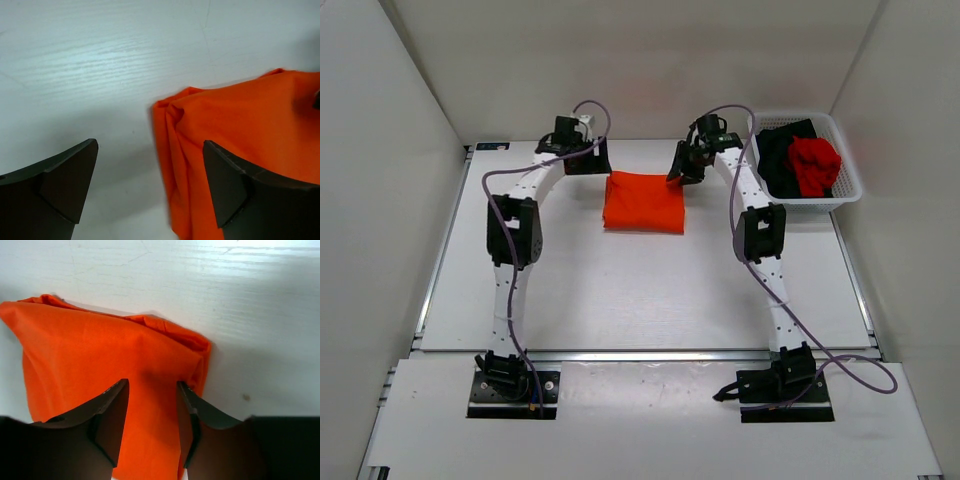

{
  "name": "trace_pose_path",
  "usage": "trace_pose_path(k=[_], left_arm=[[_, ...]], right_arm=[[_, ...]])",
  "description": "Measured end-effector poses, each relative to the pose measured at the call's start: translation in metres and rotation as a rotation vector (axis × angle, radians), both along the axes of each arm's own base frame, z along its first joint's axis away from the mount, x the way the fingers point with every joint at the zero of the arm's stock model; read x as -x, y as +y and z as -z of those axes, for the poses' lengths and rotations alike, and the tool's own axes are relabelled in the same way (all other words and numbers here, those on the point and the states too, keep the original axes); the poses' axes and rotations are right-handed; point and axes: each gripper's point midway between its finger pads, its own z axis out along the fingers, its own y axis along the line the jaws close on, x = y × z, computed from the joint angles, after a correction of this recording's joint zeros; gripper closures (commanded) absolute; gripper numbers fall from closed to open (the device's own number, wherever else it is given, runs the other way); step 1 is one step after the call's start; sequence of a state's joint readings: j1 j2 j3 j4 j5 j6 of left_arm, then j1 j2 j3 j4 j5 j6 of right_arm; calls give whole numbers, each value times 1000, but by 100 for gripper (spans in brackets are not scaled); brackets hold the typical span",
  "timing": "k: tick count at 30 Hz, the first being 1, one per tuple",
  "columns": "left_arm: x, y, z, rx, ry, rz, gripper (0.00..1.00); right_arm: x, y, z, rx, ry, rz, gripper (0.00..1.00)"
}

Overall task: Fold and stack the t-shirts
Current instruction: Put the neatly folded tshirt into the corner of the board with the left arm

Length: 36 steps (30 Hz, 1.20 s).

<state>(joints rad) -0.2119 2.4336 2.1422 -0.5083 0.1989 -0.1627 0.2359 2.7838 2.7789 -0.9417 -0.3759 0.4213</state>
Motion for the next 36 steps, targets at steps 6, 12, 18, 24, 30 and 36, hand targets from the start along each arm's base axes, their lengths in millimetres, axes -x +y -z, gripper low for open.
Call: trace_pose_path(k=[6,12,18,24,30,36], left_arm=[[28,10,-30,169,85,42,1],[85,-32,12,193,279,146,1],[108,-51,31,118,343,168,4],[111,-41,45,93,370,121,31],[109,-34,50,159,384,92,54],[109,-25,55,192,403,70,81]], right_arm=[[6,-16,-66,96,-109,0,56],[17,-34,-144,142,-231,23,57],[35,-51,-179,173,-263,44,58],[45,-60,-186,189,-253,52,61],[50,-61,-191,194,-254,51,62],[54,-62,-191,199,-244,51,62]])
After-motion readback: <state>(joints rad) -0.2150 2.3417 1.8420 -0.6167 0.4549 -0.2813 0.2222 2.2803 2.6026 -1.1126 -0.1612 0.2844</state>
